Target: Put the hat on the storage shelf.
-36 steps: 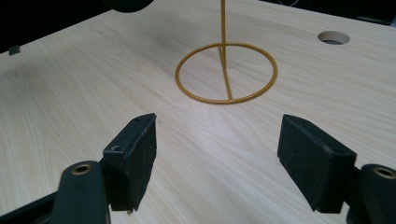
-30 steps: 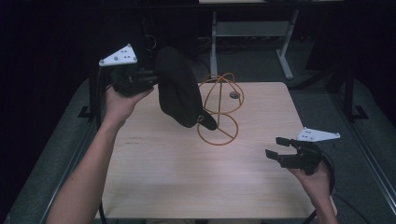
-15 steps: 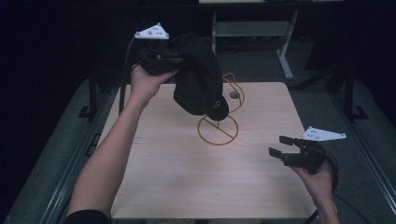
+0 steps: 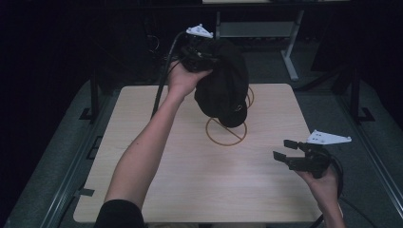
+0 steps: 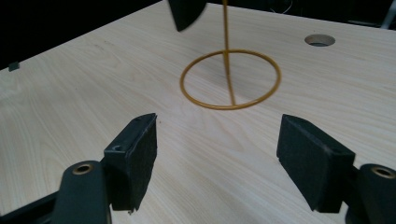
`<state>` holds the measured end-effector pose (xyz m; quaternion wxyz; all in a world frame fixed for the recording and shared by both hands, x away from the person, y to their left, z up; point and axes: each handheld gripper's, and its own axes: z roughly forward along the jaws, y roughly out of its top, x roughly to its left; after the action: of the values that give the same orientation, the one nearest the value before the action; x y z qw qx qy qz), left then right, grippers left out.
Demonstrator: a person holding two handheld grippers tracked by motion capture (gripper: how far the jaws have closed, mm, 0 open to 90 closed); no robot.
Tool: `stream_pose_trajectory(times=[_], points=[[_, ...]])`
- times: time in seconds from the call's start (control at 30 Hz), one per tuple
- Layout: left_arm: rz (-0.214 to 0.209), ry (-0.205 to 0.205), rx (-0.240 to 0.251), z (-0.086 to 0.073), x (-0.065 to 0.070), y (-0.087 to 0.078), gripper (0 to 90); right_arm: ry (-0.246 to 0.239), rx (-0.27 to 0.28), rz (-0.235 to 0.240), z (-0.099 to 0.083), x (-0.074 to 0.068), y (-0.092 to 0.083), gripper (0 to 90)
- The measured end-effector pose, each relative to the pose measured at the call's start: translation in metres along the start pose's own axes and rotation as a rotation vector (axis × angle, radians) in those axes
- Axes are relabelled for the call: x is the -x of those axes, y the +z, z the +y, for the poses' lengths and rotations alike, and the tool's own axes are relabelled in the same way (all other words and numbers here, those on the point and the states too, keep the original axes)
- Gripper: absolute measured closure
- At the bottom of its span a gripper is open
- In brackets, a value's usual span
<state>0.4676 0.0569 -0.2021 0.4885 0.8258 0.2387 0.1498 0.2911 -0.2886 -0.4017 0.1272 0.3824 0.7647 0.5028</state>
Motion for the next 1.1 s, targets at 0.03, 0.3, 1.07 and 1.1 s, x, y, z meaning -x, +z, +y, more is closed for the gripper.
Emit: stream_pose_trajectory(times=[0.03, 0.3, 1.07, 1.1], points=[[0.000, -0.004, -0.006, 0.002, 0.000, 0.008, 83.1, 0.001, 0.001, 0.002, 0.000, 0.000, 0.001, 28.4], [-0.056, -0.053, -0.044, 0.001, 0.006, 0.055, 62.7, 0.009, -0.006, 0.009, -0.002, 0.002, 0.002, 28.5], [-0.016, -0.019, -0.090, -0.031, 0.003, 0.006, 53.5, 0.013, -0.032, 0.006, -0.004, 0.003, 0.007, 26.6], [-0.021, -0.017, -0.089, -0.033, 0.002, 0.003, 53.3, 0.015, -0.035, 0.006, -0.003, 0.002, 0.008, 26.2]])
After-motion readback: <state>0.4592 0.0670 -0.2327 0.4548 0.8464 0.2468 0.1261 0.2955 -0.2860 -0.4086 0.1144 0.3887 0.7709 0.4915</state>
